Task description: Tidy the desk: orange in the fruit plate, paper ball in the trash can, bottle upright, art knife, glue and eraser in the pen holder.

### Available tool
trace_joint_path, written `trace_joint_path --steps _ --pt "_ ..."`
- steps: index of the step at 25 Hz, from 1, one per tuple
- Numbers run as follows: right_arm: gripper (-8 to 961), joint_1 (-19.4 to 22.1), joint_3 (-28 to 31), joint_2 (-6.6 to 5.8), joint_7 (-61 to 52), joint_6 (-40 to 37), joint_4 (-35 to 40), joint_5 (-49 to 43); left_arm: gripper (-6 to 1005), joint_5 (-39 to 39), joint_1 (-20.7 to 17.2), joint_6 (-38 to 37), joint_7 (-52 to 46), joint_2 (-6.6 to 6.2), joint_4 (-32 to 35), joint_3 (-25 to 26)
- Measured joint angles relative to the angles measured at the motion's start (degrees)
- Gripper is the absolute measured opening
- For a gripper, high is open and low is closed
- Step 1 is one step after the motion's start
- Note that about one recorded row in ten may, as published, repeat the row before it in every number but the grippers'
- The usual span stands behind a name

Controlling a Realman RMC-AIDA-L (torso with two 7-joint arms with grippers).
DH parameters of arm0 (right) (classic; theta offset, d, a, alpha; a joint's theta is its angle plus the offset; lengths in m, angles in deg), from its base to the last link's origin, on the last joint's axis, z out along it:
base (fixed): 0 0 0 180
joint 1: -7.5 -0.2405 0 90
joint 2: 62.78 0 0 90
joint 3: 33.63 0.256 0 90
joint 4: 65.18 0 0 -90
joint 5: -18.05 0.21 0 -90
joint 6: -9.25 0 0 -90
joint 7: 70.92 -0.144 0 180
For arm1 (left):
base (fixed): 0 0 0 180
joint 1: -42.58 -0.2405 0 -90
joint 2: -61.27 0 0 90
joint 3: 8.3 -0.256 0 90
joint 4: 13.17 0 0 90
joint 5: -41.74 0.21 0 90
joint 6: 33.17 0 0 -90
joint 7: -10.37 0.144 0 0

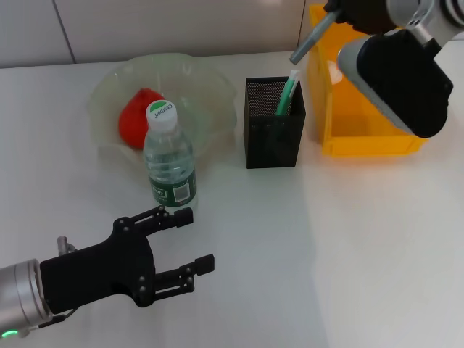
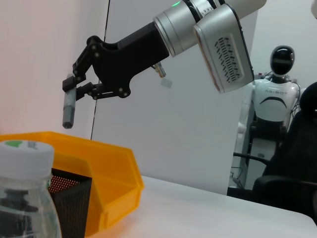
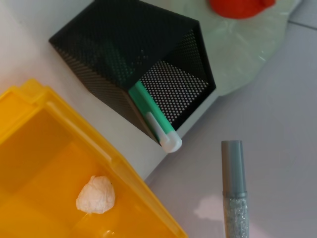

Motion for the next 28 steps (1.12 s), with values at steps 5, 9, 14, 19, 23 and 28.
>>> trace_joint_path --steps 5,9,14,19,23,28 --pt "142 -2.6 -3.2 -1.59 0.3 2.0 -4.2 0.0 767 -0.9 0.0 -0.3 2.0 0.09 -0.9 0.1" --pt "143 -4.8 -5.5 -1.99 0.3 4.5 -8.2 0.0 766 -0.9 0.2 -0.3 2.5 0.13 -1.6 0.1" --pt "146 -6.7 -8.0 -2.03 0.5 6.5 -12.2 0.0 766 -1.0 0.0 -0.2 3.2 0.13 -1.8 0.2" --pt "148 -7.5 -9.6 -1.8 1.8 8.3 -15.4 0.0 767 -1.1 0.1 -0.2 3.3 0.13 -2.3 0.2" --pt "150 -7.7 -10.0 -1.78 2.0 8.6 -16.0 0.0 767 -1.1 0.2 -0.2 3.3 0.22 -2.4 0.2" --pt "152 -7.8 -10.6 -1.83 0.7 8.7 -15.4 0.0 767 -1.1 0.4 -0.2 3.3 0.36 -2.4 0.2"
